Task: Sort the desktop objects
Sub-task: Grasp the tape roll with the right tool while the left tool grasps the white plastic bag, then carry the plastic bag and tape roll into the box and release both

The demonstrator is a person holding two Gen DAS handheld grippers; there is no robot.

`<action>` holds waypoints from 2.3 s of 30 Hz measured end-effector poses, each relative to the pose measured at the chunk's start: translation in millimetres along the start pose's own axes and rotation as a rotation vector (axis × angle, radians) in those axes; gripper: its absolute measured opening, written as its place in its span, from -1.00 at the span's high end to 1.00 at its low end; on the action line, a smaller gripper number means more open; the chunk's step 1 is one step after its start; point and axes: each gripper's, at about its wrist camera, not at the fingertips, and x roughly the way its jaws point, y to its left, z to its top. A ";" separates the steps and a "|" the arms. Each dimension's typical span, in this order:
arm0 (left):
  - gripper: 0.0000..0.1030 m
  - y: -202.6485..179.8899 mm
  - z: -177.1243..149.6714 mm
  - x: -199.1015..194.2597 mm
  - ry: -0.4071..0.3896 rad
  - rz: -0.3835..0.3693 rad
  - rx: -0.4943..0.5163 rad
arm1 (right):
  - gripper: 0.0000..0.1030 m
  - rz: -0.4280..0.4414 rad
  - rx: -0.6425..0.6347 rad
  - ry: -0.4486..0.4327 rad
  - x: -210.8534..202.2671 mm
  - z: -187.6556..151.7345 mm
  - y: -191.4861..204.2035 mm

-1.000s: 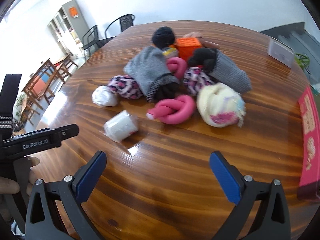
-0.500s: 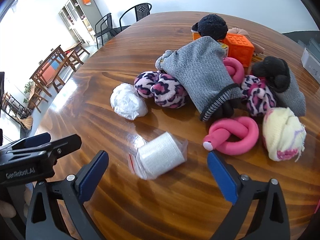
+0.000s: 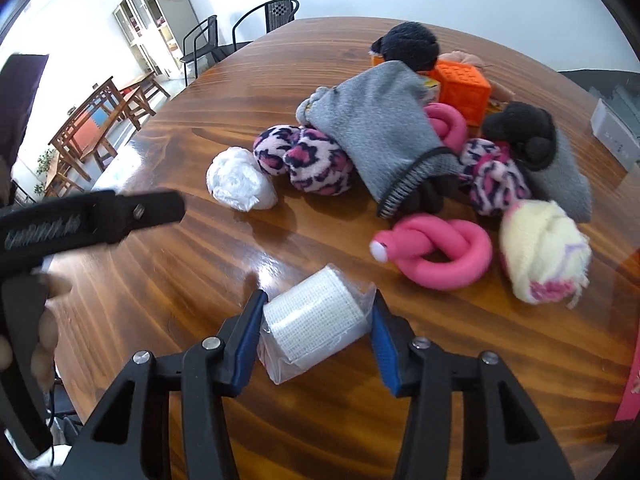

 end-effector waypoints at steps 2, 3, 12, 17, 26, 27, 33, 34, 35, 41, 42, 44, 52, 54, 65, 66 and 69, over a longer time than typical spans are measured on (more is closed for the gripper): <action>-0.99 -8.7 6.3 5.2 0.004 -0.018 0.006 | -0.05 -0.007 0.016 0.006 -6.4 -6.8 -6.6; -0.99 -14.0 9.8 8.9 0.006 -0.026 0.010 | -0.05 -0.009 0.025 0.009 -9.5 -10.4 -10.2; -0.99 -30.9 28.7 46.7 0.029 0.073 0.061 | -0.05 -0.033 0.085 0.014 -27.0 -26.8 -28.3; -0.41 -26.0 33.1 58.1 0.062 0.023 0.049 | -0.05 -0.047 0.091 0.004 -35.9 -31.4 -37.3; 0.23 -29.0 23.1 46.2 0.054 -0.043 0.071 | -0.05 -0.054 0.114 -0.036 -57.4 -37.0 -60.5; 0.23 -30.9 20.7 42.7 0.048 -0.046 0.079 | -0.05 -0.055 0.119 -0.041 -59.4 -37.1 -60.7; 0.24 -55.7 3.7 16.8 0.016 -0.071 0.138 | -0.05 -0.062 0.154 -0.081 -71.2 -39.2 -69.2; 0.24 -60.7 1.9 13.8 0.014 -0.078 0.144 | -0.05 -0.065 0.160 -0.090 -74.9 -39.8 -72.6; 0.24 -66.8 -0.4 10.6 0.011 -0.085 0.150 | -0.05 -0.070 0.168 -0.100 -78.7 -40.8 -76.7; 0.24 -132.0 -16.3 -4.7 0.004 -0.151 0.225 | -0.05 -0.125 0.247 -0.166 -110.0 -52.1 -113.8; 0.24 -143.5 -20.4 -6.8 0.004 -0.163 0.239 | -0.05 -0.138 0.264 -0.177 -116.9 -55.8 -122.1; 0.24 -167.3 -29.0 -13.6 0.006 -0.195 0.270 | -0.05 -0.170 0.307 -0.202 -131.7 -64.9 -141.7; 0.23 -262.7 -68.6 -41.3 0.018 -0.322 0.404 | -0.05 -0.311 0.473 -0.285 -193.1 -111.5 -227.1; 0.23 -289.2 -78.3 -48.6 0.016 -0.360 0.439 | -0.05 -0.336 0.500 -0.296 -204.2 -121.4 -245.5; 0.23 -406.0 -120.8 -65.7 0.013 -0.494 0.599 | -0.05 -0.393 0.548 -0.330 -234.4 -149.4 -306.2; 0.23 -411.9 -122.9 -65.2 0.012 -0.498 0.608 | -0.05 -0.393 0.549 -0.335 -235.7 -149.7 -309.1; 0.20 -427.9 -128.4 -59.2 0.015 -0.495 0.630 | -0.05 -0.393 0.552 -0.347 -239.4 -150.4 -317.4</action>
